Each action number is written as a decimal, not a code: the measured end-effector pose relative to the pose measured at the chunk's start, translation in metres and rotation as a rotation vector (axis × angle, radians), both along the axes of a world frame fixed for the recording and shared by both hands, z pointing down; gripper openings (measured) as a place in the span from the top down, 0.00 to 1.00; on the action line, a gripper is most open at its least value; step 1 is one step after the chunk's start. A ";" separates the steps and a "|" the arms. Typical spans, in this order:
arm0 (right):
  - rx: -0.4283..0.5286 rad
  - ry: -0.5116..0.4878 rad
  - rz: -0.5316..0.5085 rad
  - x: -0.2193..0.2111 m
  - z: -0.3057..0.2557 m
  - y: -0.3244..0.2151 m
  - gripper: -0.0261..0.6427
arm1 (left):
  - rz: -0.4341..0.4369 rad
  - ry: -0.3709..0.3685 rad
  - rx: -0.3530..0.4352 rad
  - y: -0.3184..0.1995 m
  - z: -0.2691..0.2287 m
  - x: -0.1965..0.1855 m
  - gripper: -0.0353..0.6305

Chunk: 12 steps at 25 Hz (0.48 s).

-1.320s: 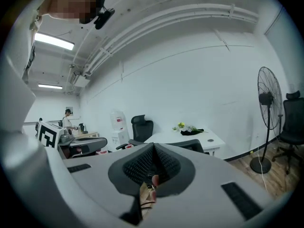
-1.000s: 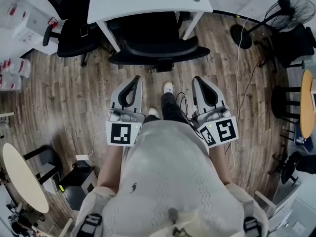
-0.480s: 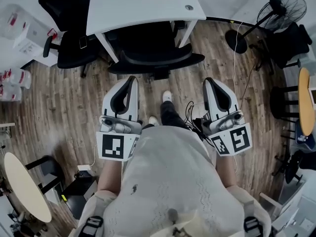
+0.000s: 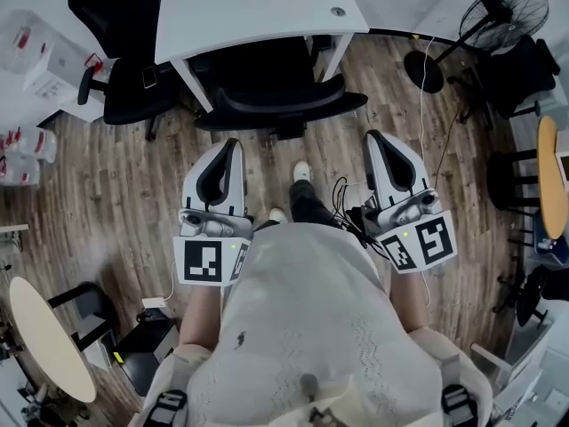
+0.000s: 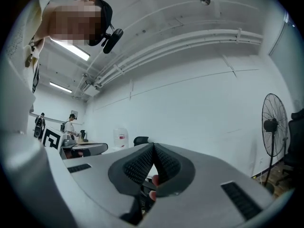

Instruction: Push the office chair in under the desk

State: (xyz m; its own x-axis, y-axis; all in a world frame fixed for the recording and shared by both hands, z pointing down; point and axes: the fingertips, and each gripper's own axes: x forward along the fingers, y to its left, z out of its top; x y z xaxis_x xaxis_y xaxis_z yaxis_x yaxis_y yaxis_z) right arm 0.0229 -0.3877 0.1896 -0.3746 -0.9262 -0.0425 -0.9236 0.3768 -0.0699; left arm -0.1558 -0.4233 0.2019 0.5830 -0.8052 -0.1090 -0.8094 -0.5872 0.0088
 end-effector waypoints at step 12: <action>0.011 0.010 -0.017 -0.007 0.002 0.000 0.95 | -0.022 -0.011 -0.009 0.004 0.014 -0.006 0.91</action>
